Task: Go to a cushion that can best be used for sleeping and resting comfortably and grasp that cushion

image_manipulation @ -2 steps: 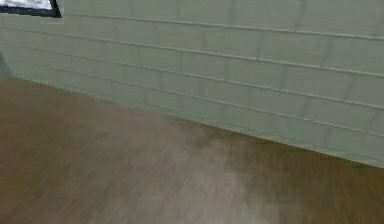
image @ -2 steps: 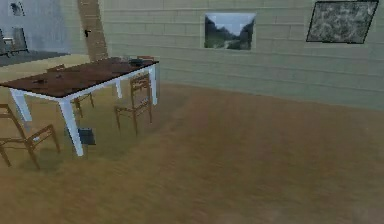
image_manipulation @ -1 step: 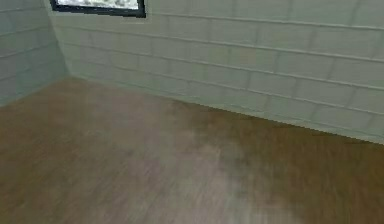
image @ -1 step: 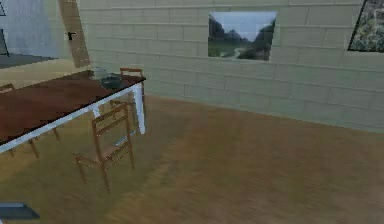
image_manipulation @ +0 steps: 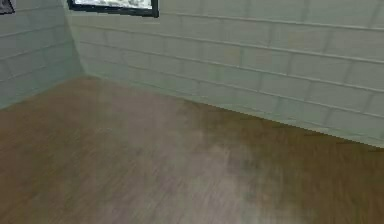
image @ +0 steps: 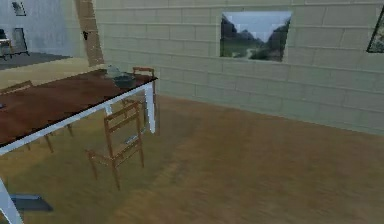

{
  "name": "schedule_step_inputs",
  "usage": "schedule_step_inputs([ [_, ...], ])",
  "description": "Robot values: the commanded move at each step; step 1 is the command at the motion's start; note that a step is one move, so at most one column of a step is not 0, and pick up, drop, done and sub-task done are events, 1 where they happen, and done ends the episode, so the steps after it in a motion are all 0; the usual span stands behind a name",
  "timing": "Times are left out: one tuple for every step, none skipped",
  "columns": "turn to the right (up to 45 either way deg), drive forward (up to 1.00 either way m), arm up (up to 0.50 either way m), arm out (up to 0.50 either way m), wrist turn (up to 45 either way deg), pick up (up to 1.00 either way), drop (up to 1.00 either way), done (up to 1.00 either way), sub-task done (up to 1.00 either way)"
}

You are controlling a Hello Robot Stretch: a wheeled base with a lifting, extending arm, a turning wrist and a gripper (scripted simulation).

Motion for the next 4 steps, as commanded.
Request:
schedule_step_inputs([
  [0.0, 1.00, 0.00, 0.00, 0.0, 0.00, 0.00, 0.00, 0.00],
  [0.0, 1.00, 0.00, 0.00, 0.0, 0.00, 0.00, 0.00, 0.00],
  [0.0, 0.40, 0.00, 0.00, 0.0, 0.00, 0.00, 0.00, 0.00],
  [-12.0, 0.00, 0.00, 0.00, 0.0, 0.00, 0.00, 0.00, 0.00],
])
